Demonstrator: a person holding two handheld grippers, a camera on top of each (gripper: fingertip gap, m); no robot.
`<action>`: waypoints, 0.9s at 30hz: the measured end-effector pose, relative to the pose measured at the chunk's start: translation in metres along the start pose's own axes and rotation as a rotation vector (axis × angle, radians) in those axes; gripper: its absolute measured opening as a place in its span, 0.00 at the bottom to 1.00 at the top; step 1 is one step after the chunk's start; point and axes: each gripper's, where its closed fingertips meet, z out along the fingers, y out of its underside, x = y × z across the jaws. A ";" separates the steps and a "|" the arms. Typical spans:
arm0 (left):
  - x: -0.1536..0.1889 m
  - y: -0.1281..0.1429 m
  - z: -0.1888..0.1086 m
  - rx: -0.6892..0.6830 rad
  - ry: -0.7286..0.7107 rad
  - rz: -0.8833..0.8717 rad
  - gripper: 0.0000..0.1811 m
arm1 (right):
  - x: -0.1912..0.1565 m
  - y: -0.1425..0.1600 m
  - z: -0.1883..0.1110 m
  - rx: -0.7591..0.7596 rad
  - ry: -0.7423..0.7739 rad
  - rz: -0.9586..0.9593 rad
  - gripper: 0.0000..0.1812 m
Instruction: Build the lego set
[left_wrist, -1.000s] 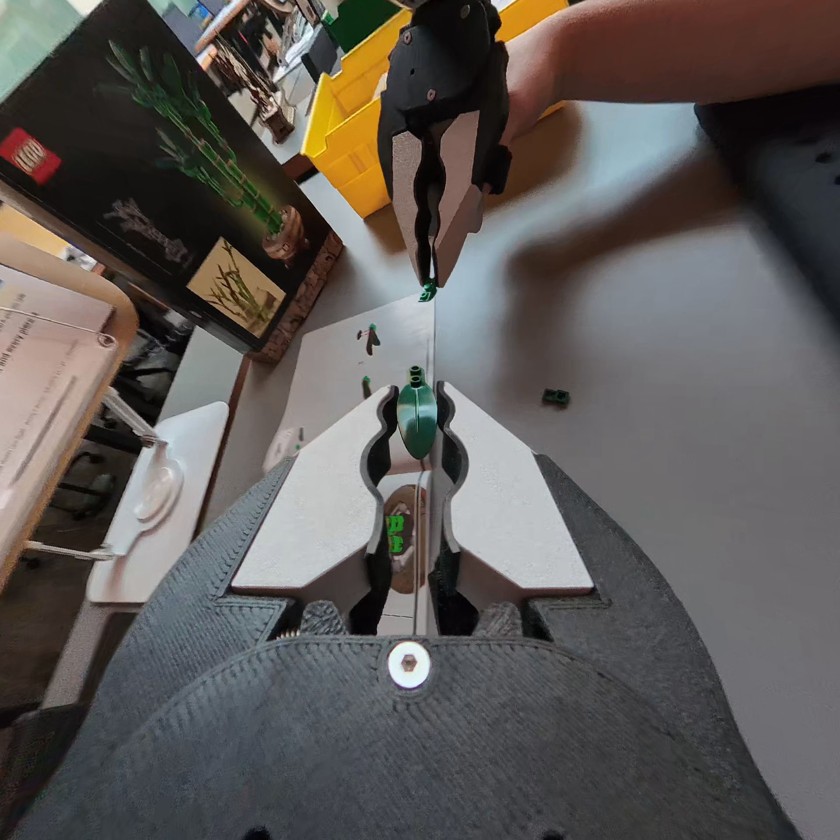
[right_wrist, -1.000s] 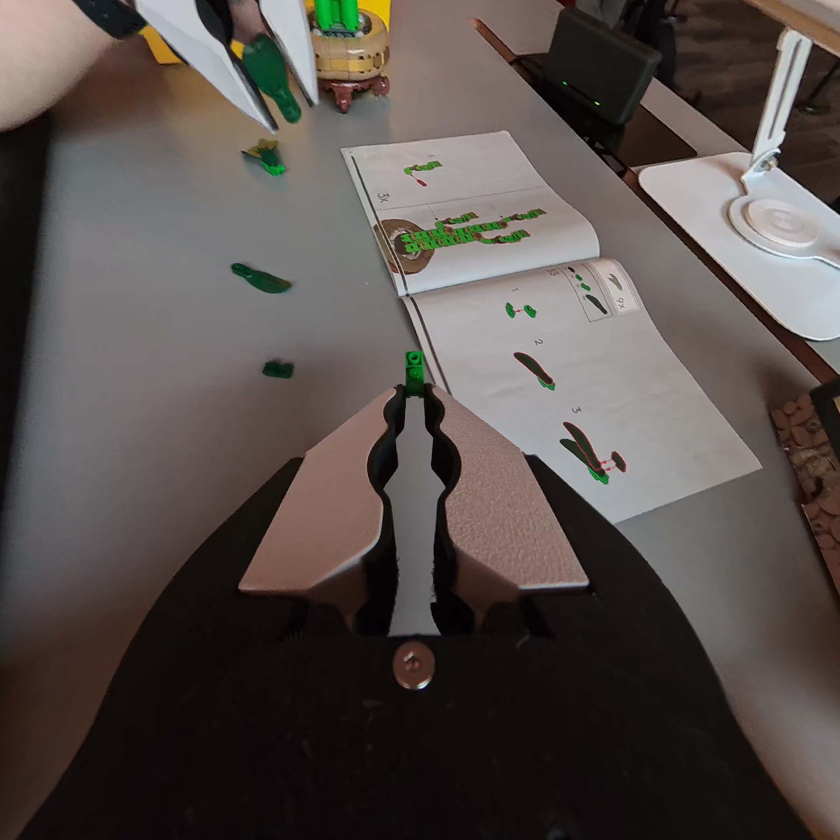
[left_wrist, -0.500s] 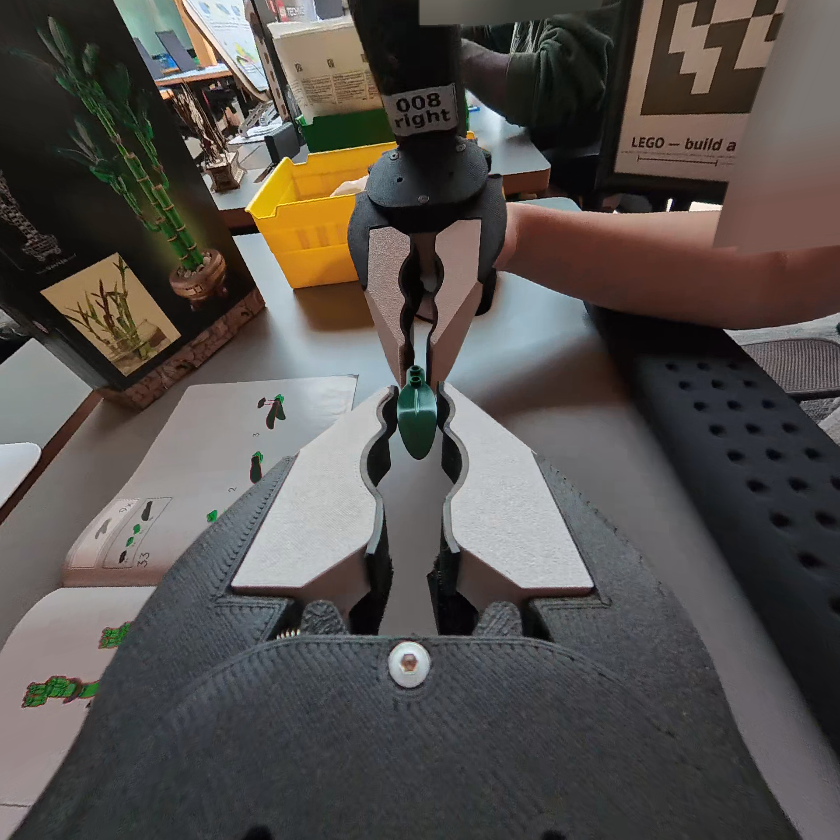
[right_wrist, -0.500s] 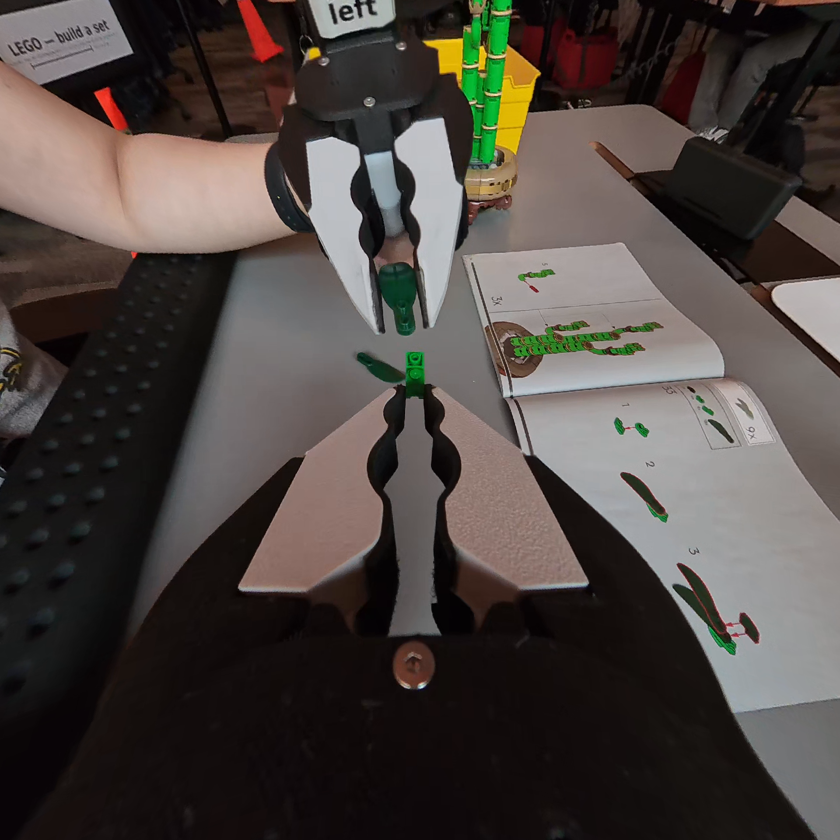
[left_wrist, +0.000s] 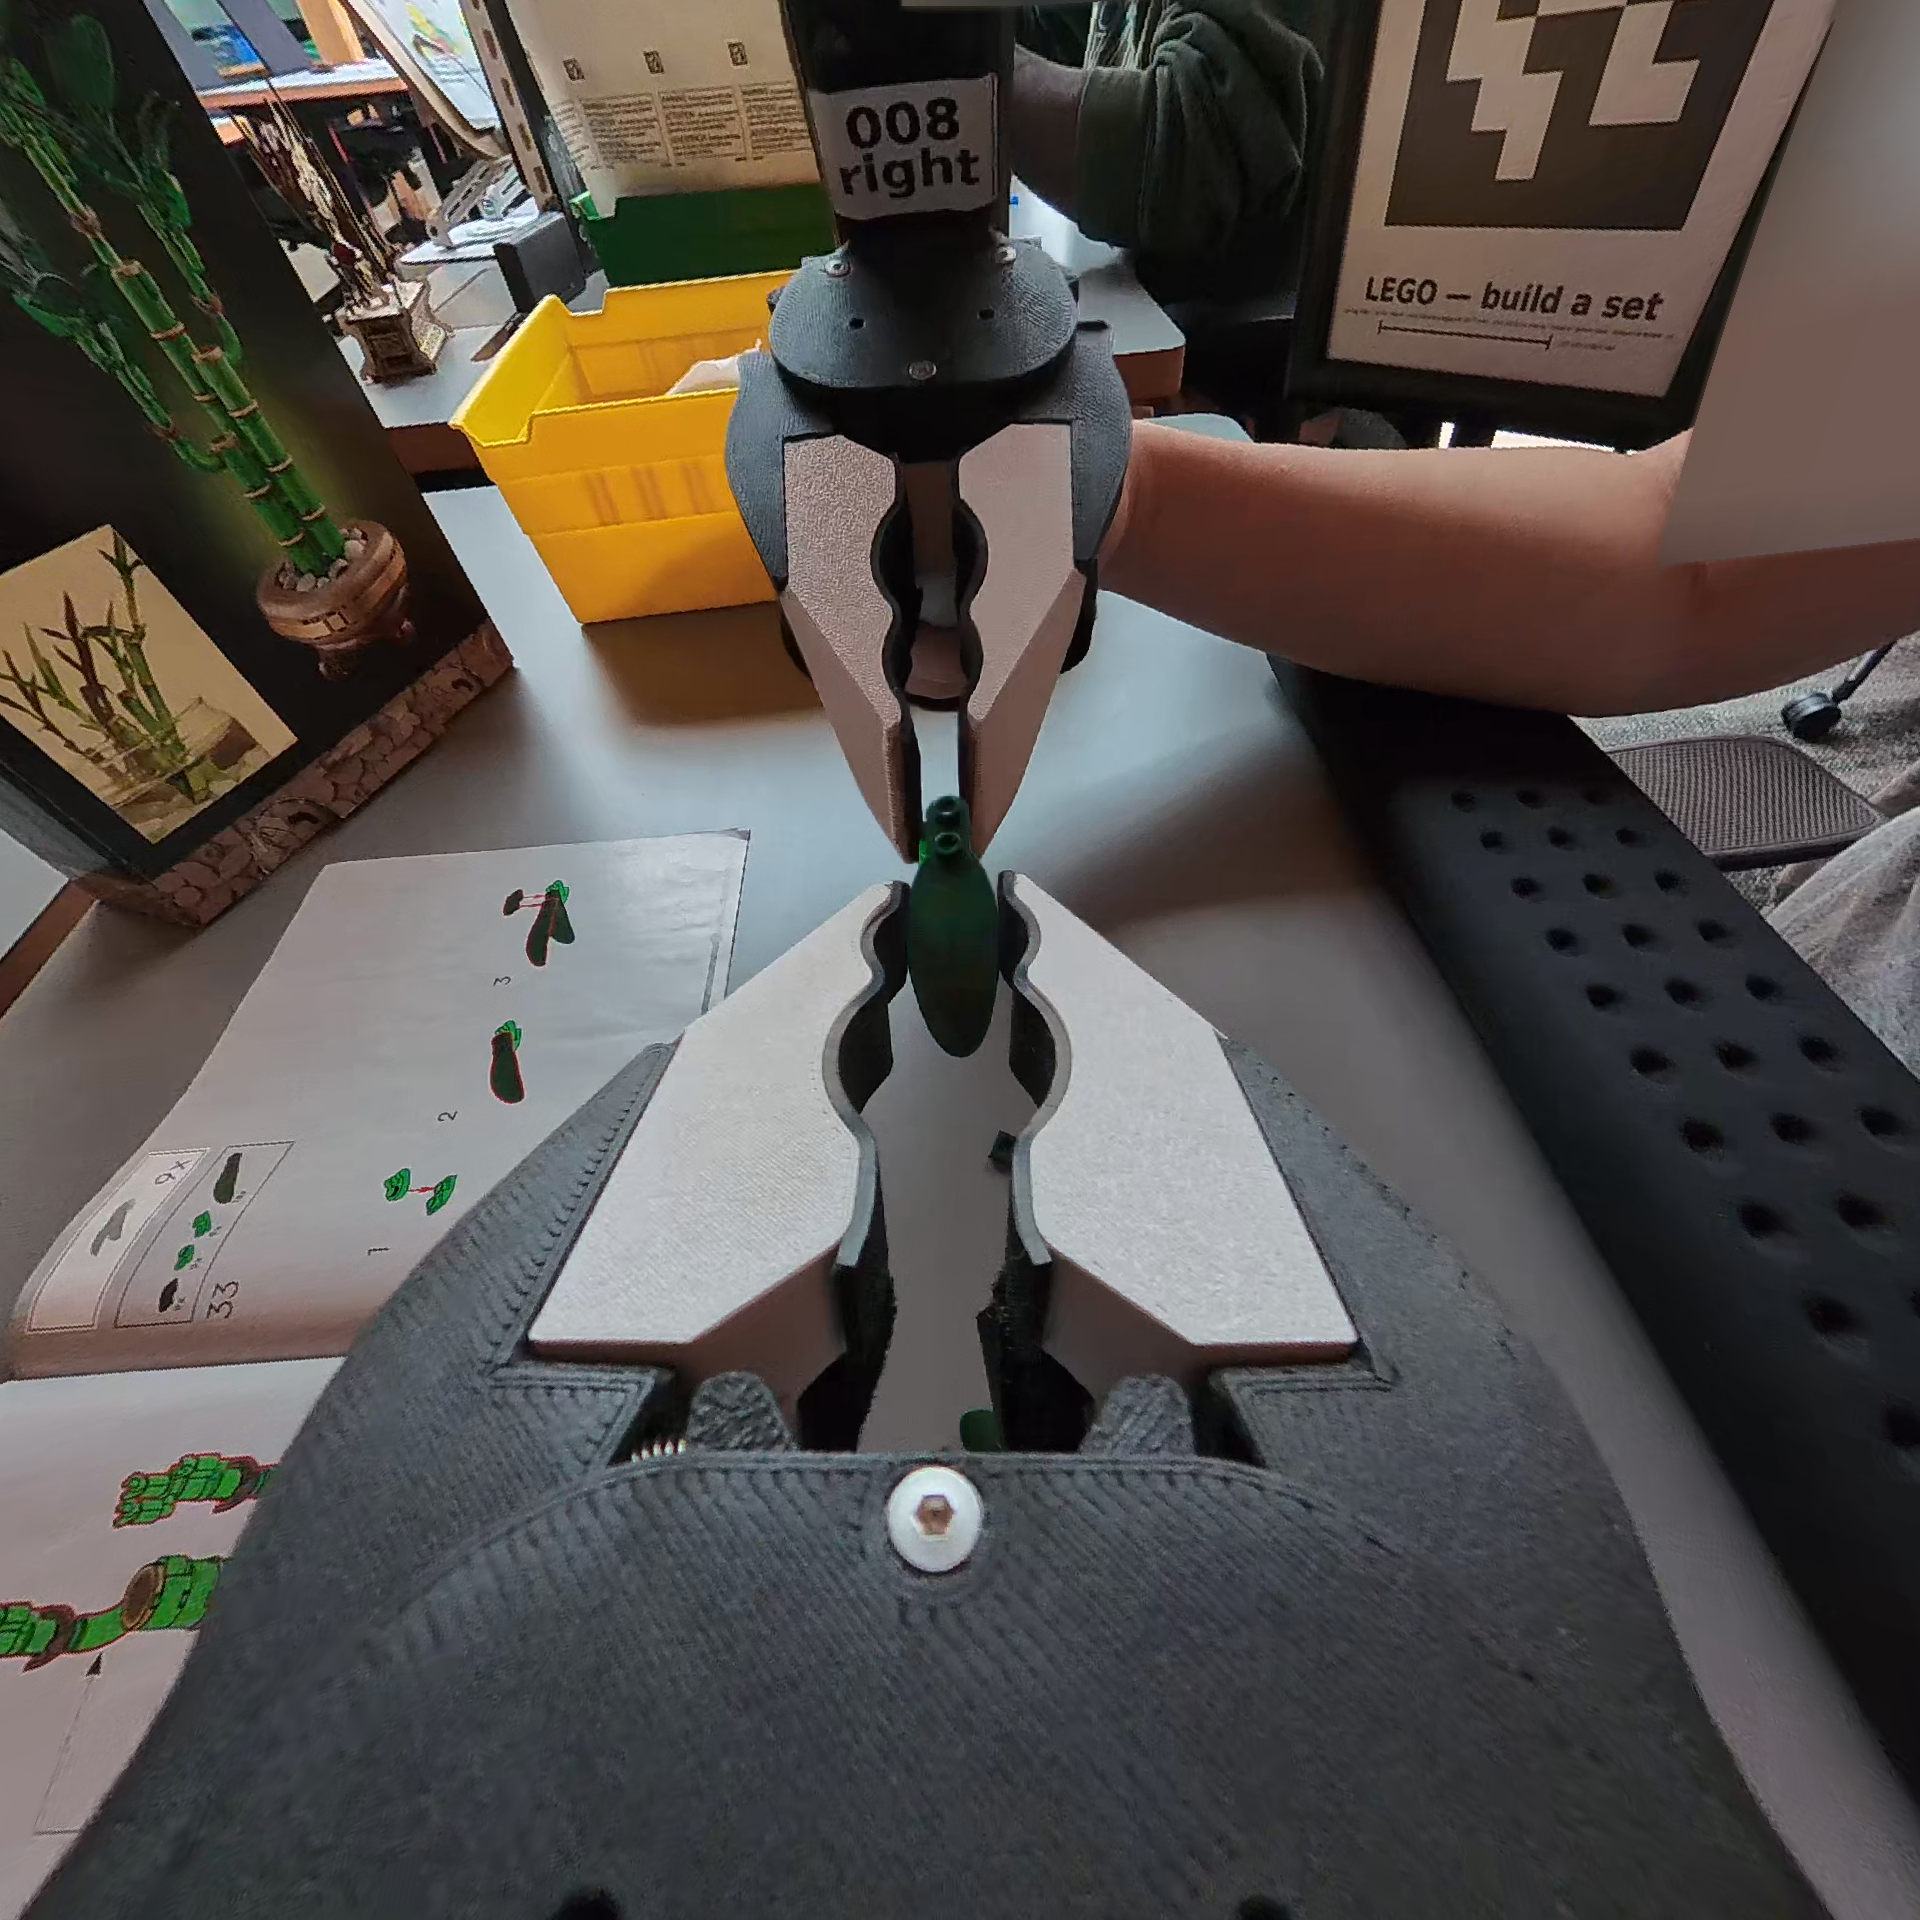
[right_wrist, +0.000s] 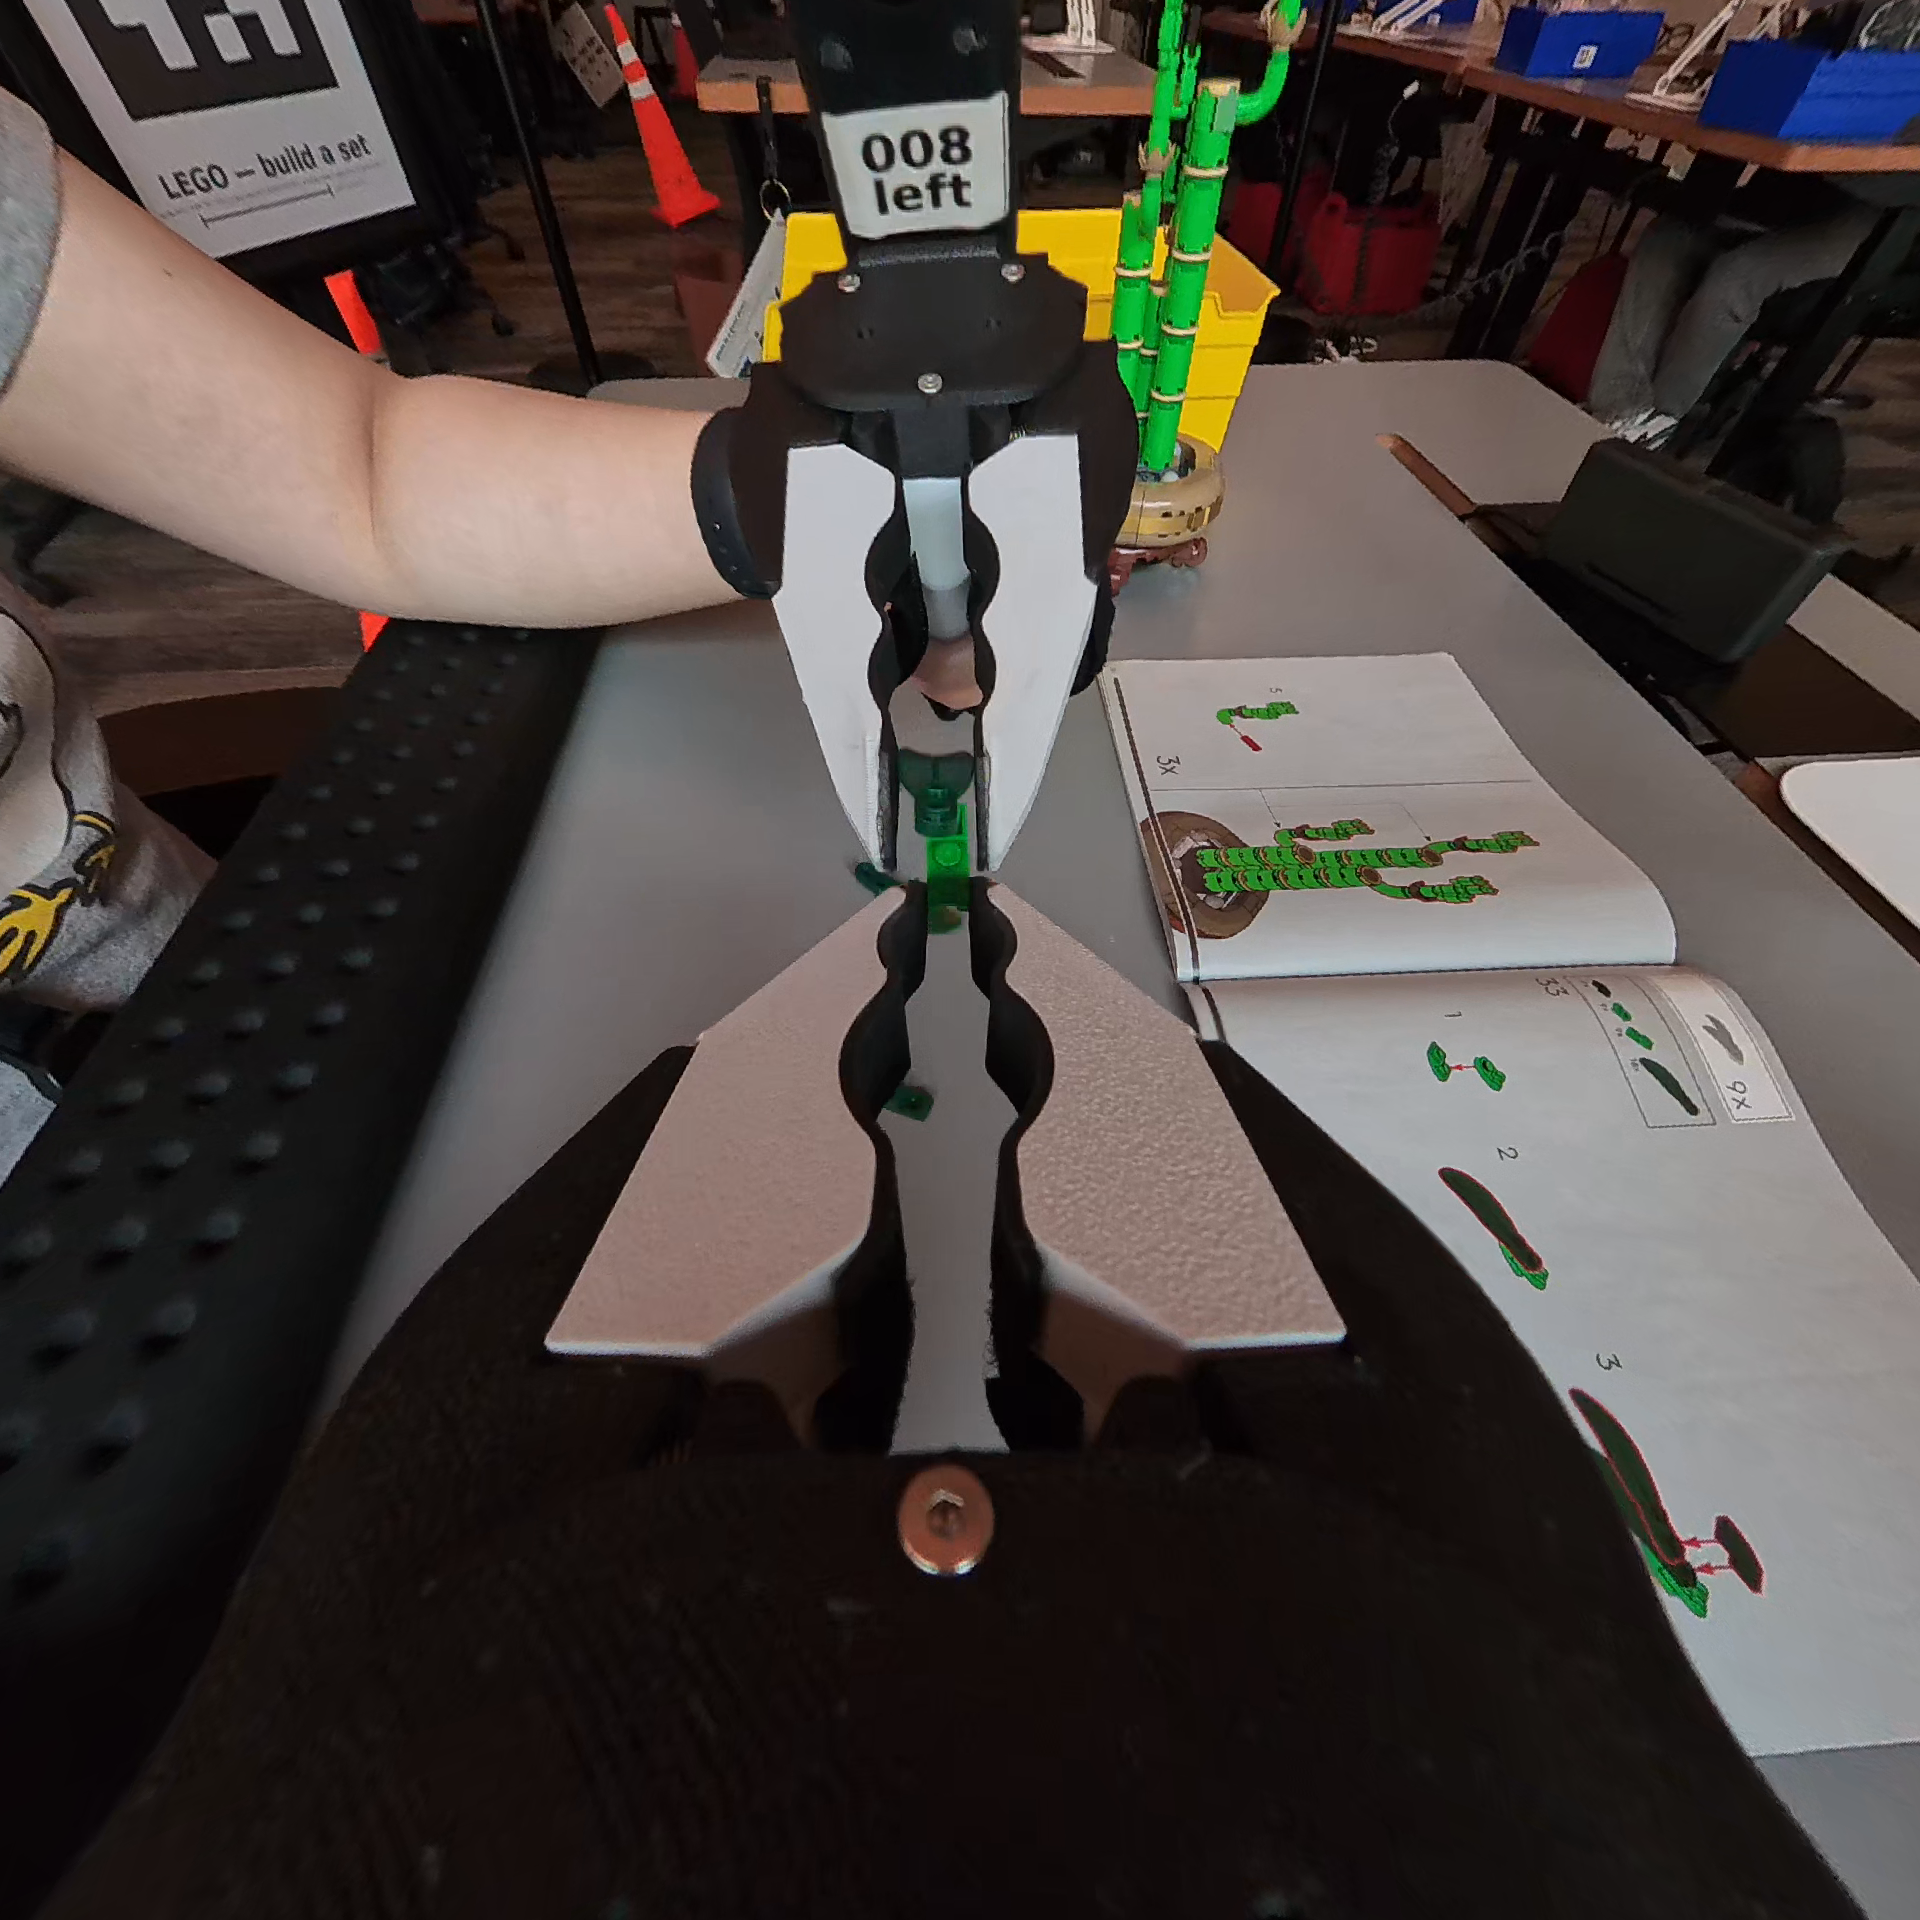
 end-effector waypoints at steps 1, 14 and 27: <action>0.000 0.000 0.000 0.001 -0.001 -0.003 0.08 | 0.000 -0.003 -0.001 0.014 -0.002 0.001 0.03; 0.001 0.019 -0.003 -0.158 0.093 -0.222 0.08 | -0.001 0.008 0.006 -0.047 -0.023 0.046 0.03; 0.007 0.047 0.000 -0.262 0.171 -0.337 0.08 | -0.002 0.034 0.027 -0.110 -0.169 0.336 0.04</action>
